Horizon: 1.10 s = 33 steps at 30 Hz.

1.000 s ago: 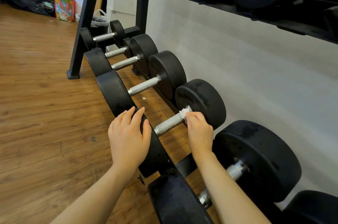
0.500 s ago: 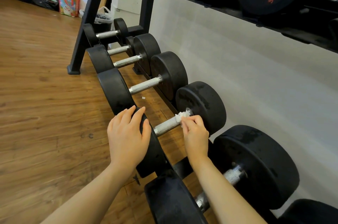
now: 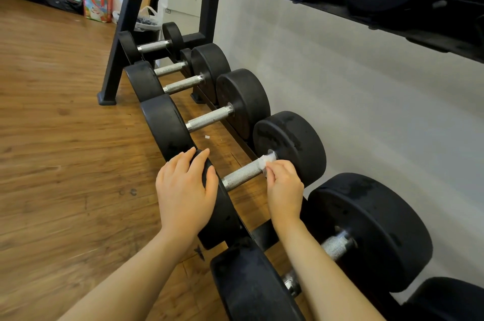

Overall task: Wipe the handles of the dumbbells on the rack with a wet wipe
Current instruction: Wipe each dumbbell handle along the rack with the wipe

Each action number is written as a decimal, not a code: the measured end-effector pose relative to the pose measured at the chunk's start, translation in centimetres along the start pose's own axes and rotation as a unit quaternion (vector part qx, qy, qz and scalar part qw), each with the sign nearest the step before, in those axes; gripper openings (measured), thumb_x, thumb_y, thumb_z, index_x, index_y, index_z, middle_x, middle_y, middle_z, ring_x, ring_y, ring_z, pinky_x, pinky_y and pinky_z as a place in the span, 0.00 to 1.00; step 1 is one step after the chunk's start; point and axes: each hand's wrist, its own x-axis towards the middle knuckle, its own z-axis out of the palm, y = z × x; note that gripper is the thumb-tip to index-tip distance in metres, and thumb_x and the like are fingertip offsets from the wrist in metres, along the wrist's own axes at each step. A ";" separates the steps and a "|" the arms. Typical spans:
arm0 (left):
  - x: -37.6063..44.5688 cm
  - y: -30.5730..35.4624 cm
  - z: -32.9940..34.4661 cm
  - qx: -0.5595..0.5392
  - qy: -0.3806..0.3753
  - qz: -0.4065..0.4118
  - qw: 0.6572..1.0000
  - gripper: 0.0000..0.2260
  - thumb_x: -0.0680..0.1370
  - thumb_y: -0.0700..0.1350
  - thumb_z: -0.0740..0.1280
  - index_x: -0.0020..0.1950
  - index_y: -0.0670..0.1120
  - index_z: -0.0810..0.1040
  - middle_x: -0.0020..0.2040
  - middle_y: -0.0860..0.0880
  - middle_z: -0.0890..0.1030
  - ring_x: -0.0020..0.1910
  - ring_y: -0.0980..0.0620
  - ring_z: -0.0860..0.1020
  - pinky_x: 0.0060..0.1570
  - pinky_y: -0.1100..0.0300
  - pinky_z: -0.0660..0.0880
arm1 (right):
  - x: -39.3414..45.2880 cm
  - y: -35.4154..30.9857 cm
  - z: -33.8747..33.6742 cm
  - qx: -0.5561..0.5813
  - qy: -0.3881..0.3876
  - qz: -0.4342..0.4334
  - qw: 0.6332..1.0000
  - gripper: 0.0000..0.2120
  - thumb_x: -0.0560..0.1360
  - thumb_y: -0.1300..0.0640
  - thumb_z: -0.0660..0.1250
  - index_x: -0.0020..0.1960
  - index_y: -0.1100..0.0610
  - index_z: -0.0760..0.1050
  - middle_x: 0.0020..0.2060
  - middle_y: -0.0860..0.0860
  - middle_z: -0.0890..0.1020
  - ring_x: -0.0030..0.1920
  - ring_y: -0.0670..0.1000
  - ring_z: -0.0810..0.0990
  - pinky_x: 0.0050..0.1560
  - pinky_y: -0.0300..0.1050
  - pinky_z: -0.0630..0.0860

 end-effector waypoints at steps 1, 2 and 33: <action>0.0 0.0 0.0 0.000 -0.001 -0.001 1.000 0.22 0.79 0.54 0.55 0.68 0.47 0.77 0.67 0.45 0.77 0.68 0.43 0.72 0.67 0.42 0.66 | -0.1 0.0 0.0 0.006 -0.008 -0.004 1.000 0.08 0.78 0.62 0.67 0.52 0.65 0.81 0.50 0.55 0.80 0.42 0.47 0.77 0.43 0.35 0.71; 0.0 0.0 0.1 0.001 -0.001 -0.003 1.000 0.21 0.79 0.53 0.56 0.68 0.47 0.77 0.67 0.45 0.77 0.68 0.43 0.72 0.67 0.42 0.66 | -0.2 0.0 -0.1 0.014 -0.020 -0.012 1.000 0.08 0.78 0.61 0.67 0.53 0.64 0.81 0.50 0.54 0.79 0.43 0.45 0.75 0.44 0.34 0.71; 0.0 -0.1 0.2 -0.001 0.006 0.002 1.000 0.21 0.79 0.53 0.56 0.68 0.48 0.77 0.67 0.46 0.77 0.68 0.44 0.72 0.67 0.41 0.67 | -0.3 -0.1 0.8 0.026 -0.047 -0.014 0.998 0.08 0.80 0.56 0.62 0.55 0.59 0.76 0.51 0.52 0.75 0.47 0.47 0.76 0.44 0.39 0.75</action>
